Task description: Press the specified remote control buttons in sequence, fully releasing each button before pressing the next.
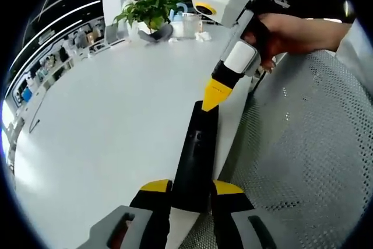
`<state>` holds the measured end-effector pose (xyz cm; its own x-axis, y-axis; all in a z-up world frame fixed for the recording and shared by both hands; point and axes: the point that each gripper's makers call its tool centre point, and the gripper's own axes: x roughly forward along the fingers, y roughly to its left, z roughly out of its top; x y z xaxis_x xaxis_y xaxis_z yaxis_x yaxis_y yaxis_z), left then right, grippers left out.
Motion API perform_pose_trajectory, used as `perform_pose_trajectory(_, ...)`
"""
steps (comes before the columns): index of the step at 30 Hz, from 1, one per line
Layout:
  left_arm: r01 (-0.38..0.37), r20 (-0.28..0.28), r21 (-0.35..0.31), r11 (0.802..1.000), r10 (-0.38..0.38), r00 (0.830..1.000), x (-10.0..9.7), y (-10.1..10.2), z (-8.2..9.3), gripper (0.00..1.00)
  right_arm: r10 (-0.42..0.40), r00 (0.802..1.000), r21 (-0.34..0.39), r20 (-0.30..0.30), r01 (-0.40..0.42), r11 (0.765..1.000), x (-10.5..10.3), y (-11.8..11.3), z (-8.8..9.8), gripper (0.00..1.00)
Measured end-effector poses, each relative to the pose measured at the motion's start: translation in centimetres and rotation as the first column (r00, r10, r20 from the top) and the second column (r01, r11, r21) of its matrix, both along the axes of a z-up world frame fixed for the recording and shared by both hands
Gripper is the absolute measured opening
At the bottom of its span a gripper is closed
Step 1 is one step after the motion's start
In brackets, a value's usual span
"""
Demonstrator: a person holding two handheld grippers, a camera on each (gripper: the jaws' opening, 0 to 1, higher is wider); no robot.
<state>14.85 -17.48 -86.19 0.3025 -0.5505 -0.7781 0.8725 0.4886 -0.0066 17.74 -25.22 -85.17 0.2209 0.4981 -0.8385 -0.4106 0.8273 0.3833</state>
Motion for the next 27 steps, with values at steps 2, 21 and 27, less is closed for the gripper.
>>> perform_pose_trajectory(2,0.001,0.001,-0.001,1.0,-0.001,1.0,-0.01,-0.02,0.02,0.26,0.024,1.0,-0.021,0.019,-0.024,1.0,-0.04,0.08,-0.01,0.0)
perform_pose_trajectory(21,0.003,0.006,-0.005,1.0,-0.003,1.0,-0.11,0.02,0.06,0.26,0.005,1.0,-0.011,0.008,-0.005,1.0,0.03,0.01,0.04,0.0)
perform_pose_trajectory(27,0.013,0.01,-0.008,1.0,-0.013,1.0,-0.15,0.03,0.06,0.26,0.015,1.0,-0.014,0.009,-0.015,1.0,-0.08,0.24,0.11,0.0)
